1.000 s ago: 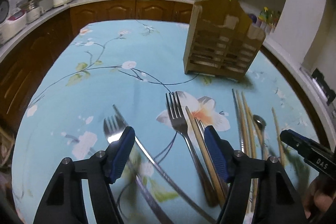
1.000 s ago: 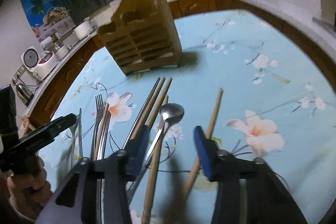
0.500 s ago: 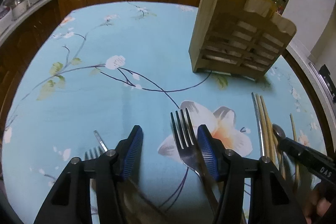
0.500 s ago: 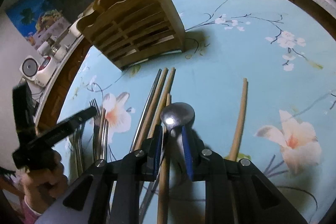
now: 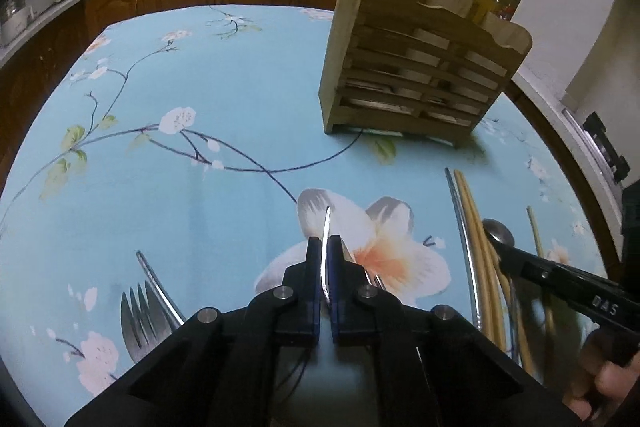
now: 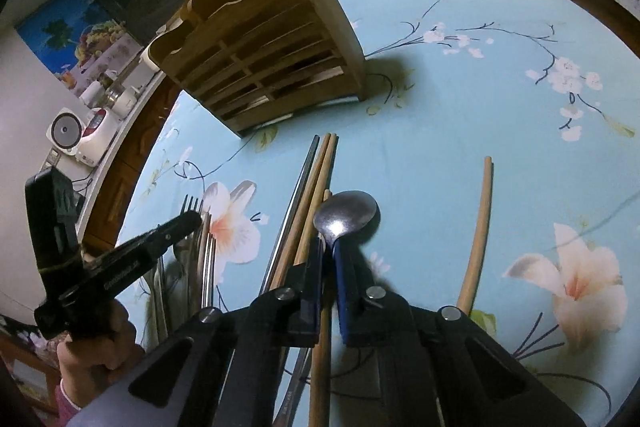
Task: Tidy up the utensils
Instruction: 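Grasp the metal spoon with the right gripper while the left gripper grasps a knife, then lift the spoon and knife and carry both over the wooden holder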
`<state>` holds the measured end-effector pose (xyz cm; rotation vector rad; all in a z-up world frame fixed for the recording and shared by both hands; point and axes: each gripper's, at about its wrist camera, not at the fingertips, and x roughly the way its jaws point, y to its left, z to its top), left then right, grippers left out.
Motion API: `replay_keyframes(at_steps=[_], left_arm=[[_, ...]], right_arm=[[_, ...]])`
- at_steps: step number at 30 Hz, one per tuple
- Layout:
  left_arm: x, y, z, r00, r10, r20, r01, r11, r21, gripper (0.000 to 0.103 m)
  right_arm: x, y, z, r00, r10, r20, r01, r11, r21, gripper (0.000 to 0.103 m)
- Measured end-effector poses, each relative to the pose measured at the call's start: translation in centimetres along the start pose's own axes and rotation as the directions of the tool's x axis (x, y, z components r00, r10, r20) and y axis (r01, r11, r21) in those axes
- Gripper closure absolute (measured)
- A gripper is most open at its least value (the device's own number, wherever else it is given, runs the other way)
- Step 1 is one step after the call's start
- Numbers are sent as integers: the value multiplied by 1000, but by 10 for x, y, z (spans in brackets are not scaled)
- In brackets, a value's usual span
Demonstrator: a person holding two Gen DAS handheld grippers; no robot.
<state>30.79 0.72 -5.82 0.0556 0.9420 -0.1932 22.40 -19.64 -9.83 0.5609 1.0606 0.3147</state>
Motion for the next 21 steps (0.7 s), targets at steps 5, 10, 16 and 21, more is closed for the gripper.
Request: replay_keyframes(at_steps=[5,10,16,21], left_arm=[[-14,1,-9,1000,-9,18,9,1000,-15,102],[-42,4,-18,998,-32,59,35,998,-43,102],[-97,0,-28,987,-65,144,73,996,-51,102],[-133,-4,-31,972,-79,220,91,995,-44,103]], right_arm=[[-2,1,0,1000,-13,25,13,1000,-9,100],[-27,8,-2,996,8,85,-6,1000,-27,101],[-68,25,4,983,44,178,-29,996,-83,101],[-98,40,16,963,40,268,-4,991,-135,101]])
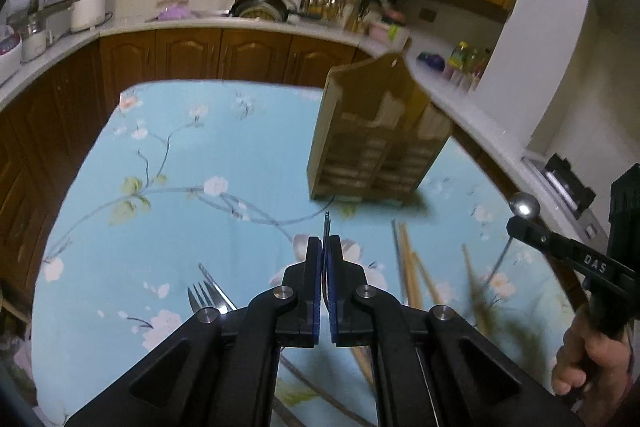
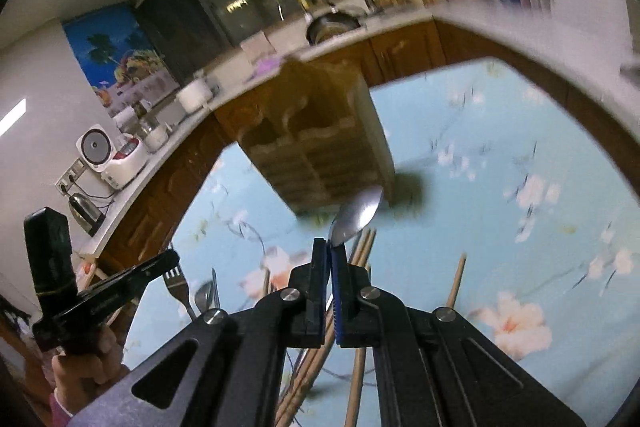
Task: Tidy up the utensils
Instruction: 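Lift the spoon and knife and carry both over the wooden holder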
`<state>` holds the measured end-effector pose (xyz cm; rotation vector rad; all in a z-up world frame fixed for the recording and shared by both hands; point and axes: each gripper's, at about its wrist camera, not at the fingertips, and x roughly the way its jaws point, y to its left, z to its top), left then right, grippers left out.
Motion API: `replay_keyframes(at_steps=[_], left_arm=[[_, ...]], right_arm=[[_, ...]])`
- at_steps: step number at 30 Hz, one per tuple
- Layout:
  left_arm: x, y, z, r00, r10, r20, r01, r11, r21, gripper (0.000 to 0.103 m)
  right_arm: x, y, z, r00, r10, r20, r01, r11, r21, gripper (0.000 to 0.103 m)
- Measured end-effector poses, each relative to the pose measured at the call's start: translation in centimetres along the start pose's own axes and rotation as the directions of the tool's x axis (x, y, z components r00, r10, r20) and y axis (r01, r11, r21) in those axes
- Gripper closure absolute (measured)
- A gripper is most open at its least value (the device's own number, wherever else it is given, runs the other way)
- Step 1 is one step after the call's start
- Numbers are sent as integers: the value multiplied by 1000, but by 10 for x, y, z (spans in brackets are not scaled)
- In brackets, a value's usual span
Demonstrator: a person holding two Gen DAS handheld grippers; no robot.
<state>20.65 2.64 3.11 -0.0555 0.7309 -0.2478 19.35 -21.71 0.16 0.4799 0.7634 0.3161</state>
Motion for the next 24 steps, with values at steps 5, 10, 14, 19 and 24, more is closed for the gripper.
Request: replay_keyframes(at_steps=[5,10,14,19,24], left_arm=[[-20,-7,-3,998,6,61,-7,1000,16,103],[-27,-13,-4,994,25,110,-29,999,35,103],[-27,-17,0,988,38,150,-46,998,52,103],[-31,-28,2,975,57,215,-75,994,77,103],[-25,-38,8,957,76,279,-105,991,88,103]], right_arm=[[-11,5,15,997,-26,67,28,999,-36,101],[-16,6,29,994,-37,102,42,998,-49,101],[-21,4,44,989,-53,137,63,996,-71,101],[-24,7,68,980,-67,188,86,992,-95,101],[-24,16,99,965,-77,252,114,984,-134,101]])
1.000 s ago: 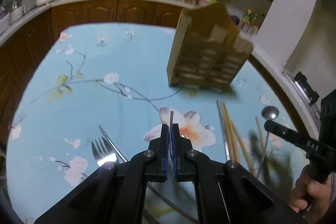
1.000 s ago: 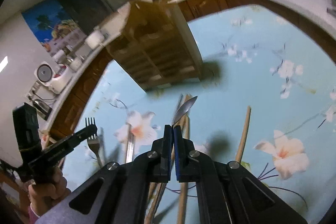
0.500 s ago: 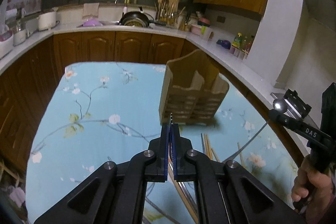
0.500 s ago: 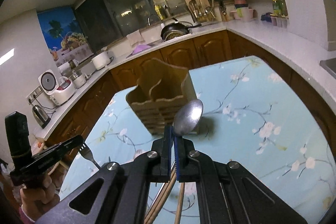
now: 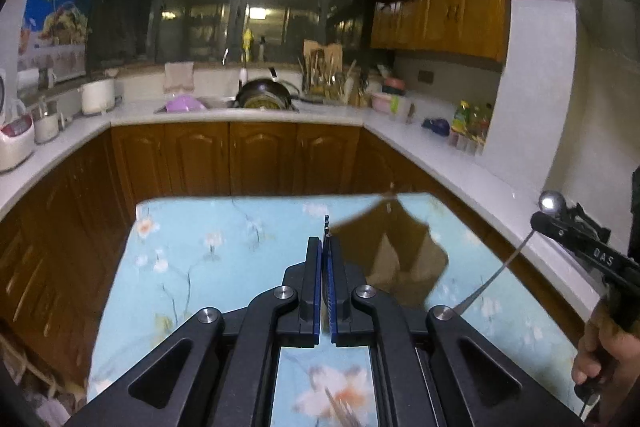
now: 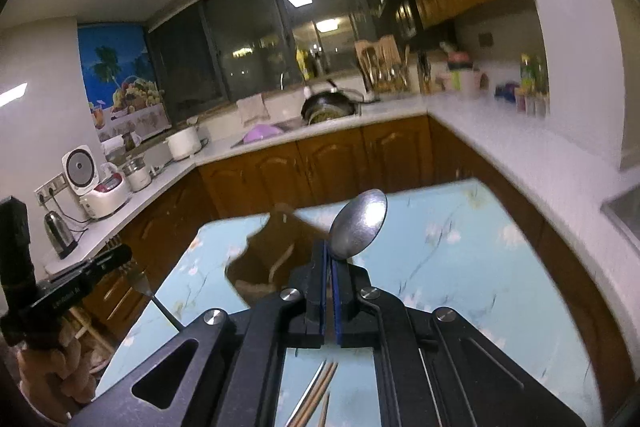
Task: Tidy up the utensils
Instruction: 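Lift the spoon and knife and carry both over the wooden holder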
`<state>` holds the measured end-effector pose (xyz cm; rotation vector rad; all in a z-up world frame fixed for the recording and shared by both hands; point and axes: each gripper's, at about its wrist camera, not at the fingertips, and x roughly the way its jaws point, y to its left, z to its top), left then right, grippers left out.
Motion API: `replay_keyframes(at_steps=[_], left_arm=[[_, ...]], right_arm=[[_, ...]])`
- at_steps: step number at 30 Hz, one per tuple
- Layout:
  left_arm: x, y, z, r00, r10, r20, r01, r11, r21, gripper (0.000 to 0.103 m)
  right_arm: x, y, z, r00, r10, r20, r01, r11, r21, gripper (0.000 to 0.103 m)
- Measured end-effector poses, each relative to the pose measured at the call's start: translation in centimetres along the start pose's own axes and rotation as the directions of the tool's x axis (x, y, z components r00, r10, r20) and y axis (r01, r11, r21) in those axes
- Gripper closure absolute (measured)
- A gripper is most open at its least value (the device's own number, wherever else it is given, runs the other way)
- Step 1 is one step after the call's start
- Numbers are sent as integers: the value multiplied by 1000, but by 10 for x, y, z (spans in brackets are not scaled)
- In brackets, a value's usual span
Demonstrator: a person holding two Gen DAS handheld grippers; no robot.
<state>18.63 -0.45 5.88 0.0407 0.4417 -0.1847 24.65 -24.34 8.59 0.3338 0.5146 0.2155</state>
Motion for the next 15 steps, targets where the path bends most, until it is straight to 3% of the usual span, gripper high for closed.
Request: replay_keyframes(at_steps=[8,15], left_arm=[[34,-19,5,993,65,102,-67,998,18,103],[82,-45,-36,987,133,89,-137,990,38,102]], right_arm=[[37,9,40,997,-40,59,44,996,-73,101],[93,10,26,999,-38,-24,35,992,-117,101]])
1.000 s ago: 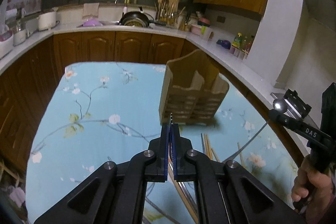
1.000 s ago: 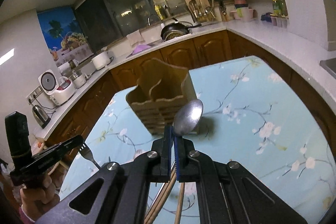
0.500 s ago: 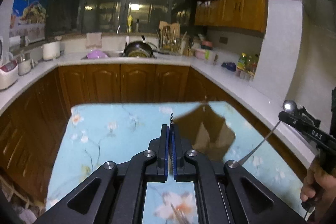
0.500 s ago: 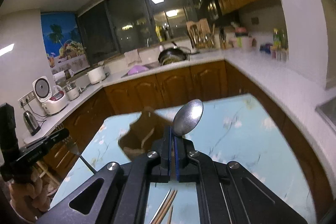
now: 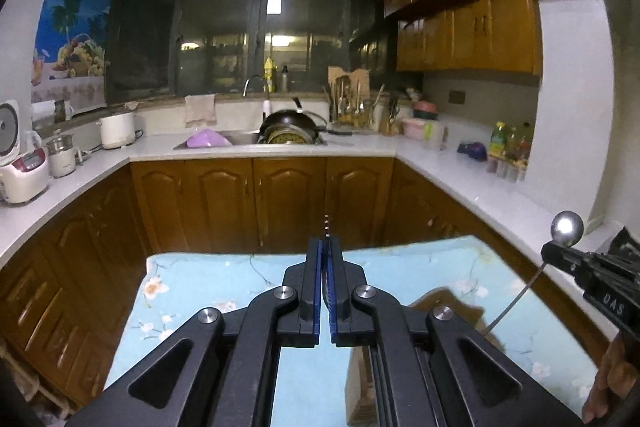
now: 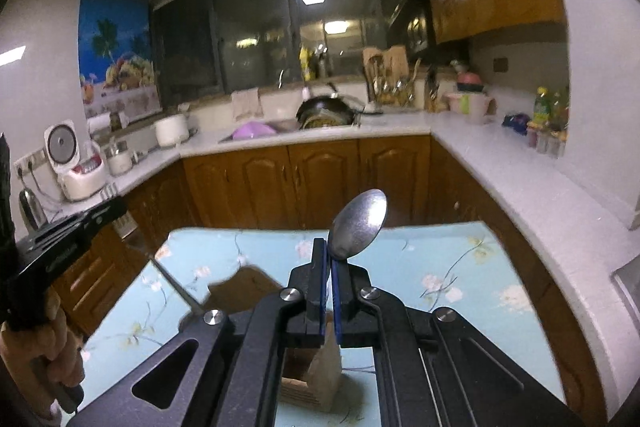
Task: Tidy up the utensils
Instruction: 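Lift the spoon and knife and carry both over the wooden holder, then lower the knife into the holder and open the left gripper while the right releases the spoon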
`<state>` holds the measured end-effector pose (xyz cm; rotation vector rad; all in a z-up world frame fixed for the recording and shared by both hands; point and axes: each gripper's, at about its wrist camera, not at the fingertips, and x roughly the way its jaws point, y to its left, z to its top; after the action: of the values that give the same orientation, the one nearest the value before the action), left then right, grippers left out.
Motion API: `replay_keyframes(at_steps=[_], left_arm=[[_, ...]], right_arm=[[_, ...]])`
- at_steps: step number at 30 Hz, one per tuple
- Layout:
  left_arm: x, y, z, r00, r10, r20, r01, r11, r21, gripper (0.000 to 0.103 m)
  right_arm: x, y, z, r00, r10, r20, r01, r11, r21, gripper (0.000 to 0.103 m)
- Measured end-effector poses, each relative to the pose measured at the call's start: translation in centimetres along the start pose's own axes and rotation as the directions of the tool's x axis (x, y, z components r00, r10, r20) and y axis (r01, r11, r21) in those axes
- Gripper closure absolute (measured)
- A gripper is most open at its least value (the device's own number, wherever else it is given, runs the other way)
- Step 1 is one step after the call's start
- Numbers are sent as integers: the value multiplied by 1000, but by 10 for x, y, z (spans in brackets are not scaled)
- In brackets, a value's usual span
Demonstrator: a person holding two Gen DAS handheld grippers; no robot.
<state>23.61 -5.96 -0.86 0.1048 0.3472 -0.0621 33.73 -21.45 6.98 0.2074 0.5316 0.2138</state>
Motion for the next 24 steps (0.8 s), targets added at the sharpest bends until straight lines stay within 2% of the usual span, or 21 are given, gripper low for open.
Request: replay_keyframes(at_steps=[7,13,22,24], left_arm=[[8,-26,-73,997,-4,-82,6,1000,28,102],[-16,-39,-120,991,-37,-130,42,998,37,101],[-73,-34,-138,988,-51,-147,60,996,60,101],[-49,-29,-116,986,-52,-155,61,997,54,100]], right_arm=[[36,-2,-31,996,14,-92,-14,1000,-3,101],[49,-10,-47,989,31,-143,-30,999,10,101],[48,-11,-46,988,42,-149,-39,999,25,101],[48,-11,-46,988,43,-150,-39,999,26,101]])
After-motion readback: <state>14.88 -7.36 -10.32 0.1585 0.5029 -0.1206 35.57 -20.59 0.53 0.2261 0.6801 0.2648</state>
